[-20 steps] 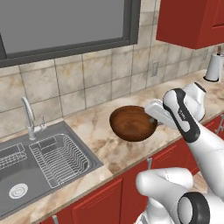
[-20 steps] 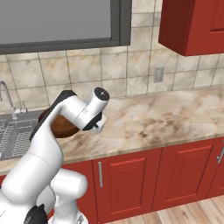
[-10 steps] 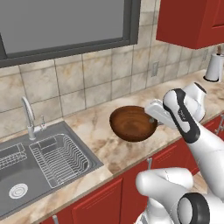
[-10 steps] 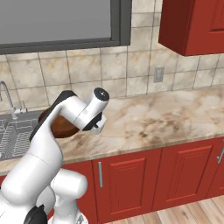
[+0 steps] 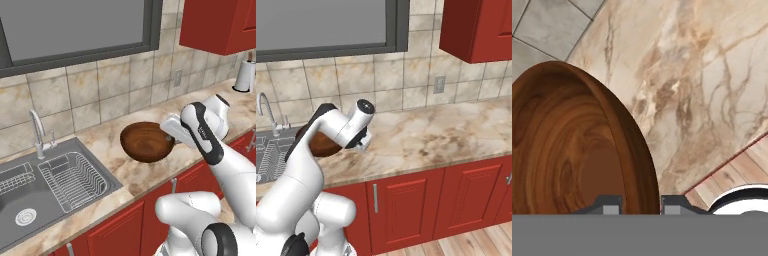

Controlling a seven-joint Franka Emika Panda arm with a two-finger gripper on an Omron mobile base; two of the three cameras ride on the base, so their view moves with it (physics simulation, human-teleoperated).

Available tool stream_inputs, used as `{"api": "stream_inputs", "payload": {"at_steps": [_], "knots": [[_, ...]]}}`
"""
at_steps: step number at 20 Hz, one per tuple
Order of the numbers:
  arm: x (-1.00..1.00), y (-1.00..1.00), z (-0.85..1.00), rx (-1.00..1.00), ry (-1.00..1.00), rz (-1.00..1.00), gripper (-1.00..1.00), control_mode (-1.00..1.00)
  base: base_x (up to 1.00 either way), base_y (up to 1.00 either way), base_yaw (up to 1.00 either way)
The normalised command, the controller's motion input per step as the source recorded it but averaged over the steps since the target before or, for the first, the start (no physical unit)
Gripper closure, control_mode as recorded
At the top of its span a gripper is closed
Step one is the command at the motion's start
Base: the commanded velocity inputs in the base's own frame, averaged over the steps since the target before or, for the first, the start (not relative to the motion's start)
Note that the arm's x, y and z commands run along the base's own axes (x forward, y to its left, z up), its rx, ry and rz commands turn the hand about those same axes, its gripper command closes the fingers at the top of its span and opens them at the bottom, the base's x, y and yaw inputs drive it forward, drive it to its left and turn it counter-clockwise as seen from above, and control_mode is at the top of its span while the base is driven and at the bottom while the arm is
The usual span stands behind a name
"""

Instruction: Pick the cup and bowl from the counter and place them on the counter next to the sink.

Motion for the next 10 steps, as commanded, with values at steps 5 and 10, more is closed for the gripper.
{"api": "stream_inputs", "payload": {"at_steps": [5,10], "knots": [[0.03,0.56,-0.09,0.0,0.05,-0.08,1.0,-1.0,0.0,0.0,0.0],[0.07,0.43,-0.22,0.0,0.01,-0.07,1.0,-1.0,0.0,0.0,0.0]]}}
